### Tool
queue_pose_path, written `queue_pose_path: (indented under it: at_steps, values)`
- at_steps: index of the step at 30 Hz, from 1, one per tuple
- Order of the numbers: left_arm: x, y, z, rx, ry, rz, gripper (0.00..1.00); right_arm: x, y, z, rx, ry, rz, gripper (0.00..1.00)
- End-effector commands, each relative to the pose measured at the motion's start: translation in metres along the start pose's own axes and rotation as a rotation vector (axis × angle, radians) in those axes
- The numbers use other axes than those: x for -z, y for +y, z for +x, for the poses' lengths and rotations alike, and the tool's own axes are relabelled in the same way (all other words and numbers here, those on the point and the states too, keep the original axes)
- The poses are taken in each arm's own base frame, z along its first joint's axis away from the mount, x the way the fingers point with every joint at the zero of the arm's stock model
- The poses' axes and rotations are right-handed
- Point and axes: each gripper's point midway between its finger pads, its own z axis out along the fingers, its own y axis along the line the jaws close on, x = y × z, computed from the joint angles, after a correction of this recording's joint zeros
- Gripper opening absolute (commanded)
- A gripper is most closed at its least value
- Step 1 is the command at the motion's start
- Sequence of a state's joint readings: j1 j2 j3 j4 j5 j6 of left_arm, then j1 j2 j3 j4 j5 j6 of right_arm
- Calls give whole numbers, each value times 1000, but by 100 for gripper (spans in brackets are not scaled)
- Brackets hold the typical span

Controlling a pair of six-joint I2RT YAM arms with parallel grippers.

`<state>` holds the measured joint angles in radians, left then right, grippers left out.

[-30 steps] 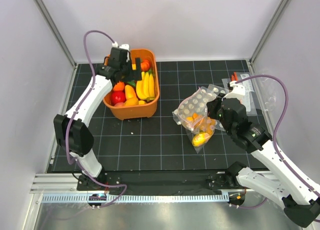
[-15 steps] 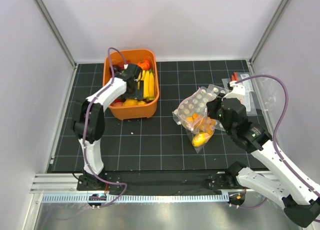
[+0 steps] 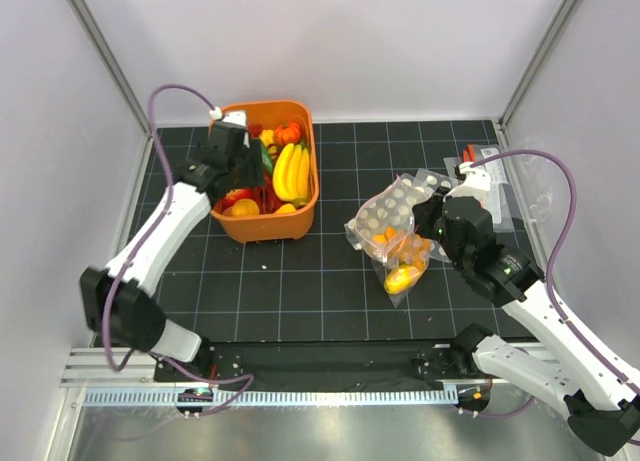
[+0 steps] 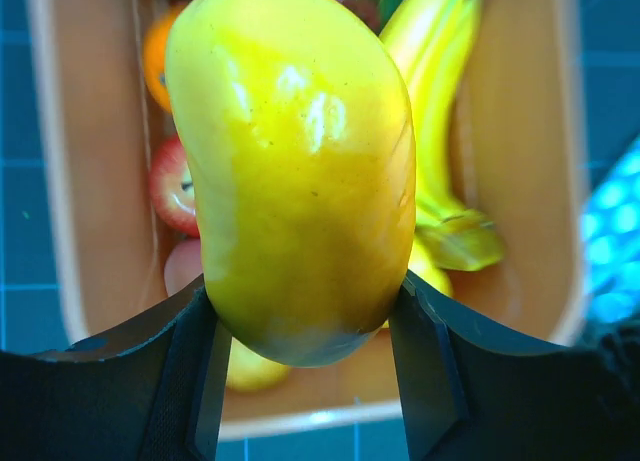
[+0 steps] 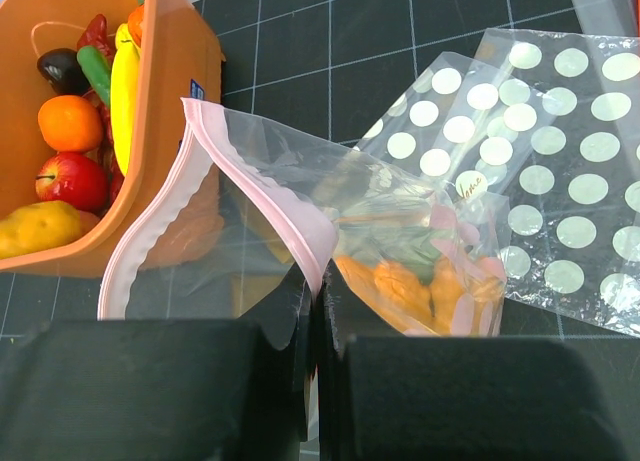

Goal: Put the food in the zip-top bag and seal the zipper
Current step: Pick up the fake fruit from the bin.

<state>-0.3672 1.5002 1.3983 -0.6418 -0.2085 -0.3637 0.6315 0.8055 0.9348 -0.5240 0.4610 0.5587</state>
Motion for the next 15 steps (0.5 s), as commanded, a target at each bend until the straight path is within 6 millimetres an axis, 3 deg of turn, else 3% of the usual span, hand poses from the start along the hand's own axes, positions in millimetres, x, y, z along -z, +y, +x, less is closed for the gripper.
queue_pose_path:
  at_steps: [1,7,10,15]
  values:
    - [27,-4,-20,28,-106,48,20,2,8,-16,-28,-53,-27,1]
    - [36,-9,-19,37,-110,89,17,1,8,-16,-28,-55,-25,1]
    - [42,-22,-20,36,-113,167,17,-1,7,-14,-27,-49,-21,1]
    - [78,-84,-15,13,-147,533,18,-2,11,-11,-24,-35,-35,1]
